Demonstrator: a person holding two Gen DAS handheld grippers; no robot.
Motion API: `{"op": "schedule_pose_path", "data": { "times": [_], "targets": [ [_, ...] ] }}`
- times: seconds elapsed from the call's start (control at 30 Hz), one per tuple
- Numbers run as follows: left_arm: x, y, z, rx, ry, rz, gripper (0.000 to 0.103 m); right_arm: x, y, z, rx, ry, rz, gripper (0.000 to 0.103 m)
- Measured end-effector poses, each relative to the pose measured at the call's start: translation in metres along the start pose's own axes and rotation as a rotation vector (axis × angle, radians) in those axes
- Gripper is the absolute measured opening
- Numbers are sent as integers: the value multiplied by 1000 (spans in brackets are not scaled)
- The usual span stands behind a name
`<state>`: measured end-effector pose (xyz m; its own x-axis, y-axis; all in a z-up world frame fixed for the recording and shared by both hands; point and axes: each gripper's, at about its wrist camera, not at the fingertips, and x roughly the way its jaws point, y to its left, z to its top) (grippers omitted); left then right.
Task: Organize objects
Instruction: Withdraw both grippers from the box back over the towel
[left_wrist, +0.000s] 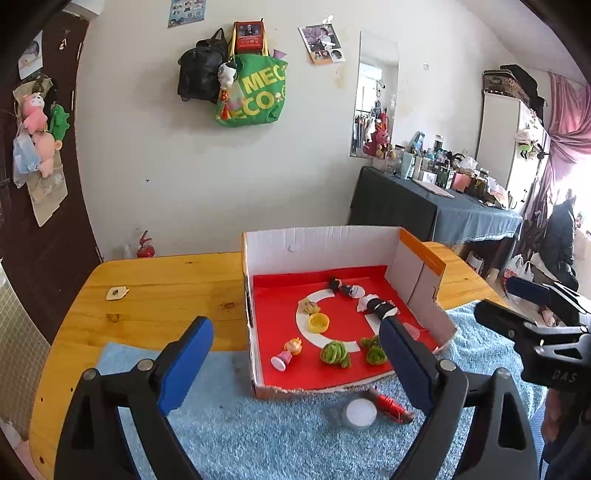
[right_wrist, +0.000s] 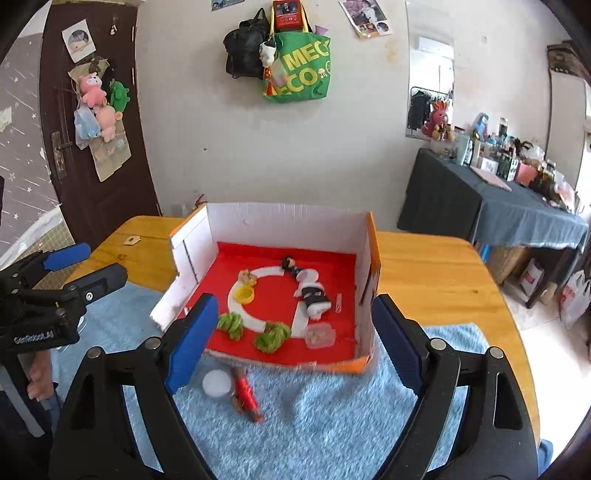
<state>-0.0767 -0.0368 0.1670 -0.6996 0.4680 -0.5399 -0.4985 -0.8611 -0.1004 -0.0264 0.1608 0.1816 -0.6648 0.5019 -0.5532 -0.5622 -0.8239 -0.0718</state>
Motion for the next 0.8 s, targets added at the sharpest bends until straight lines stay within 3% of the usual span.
{"op": "schedule_pose_path", "data": {
  "times": [0.8],
  "targets": [
    [31, -15, -110, -29, 140, -28, 94, 15, 3, -104, 55, 102, -43, 87]
  ]
}}
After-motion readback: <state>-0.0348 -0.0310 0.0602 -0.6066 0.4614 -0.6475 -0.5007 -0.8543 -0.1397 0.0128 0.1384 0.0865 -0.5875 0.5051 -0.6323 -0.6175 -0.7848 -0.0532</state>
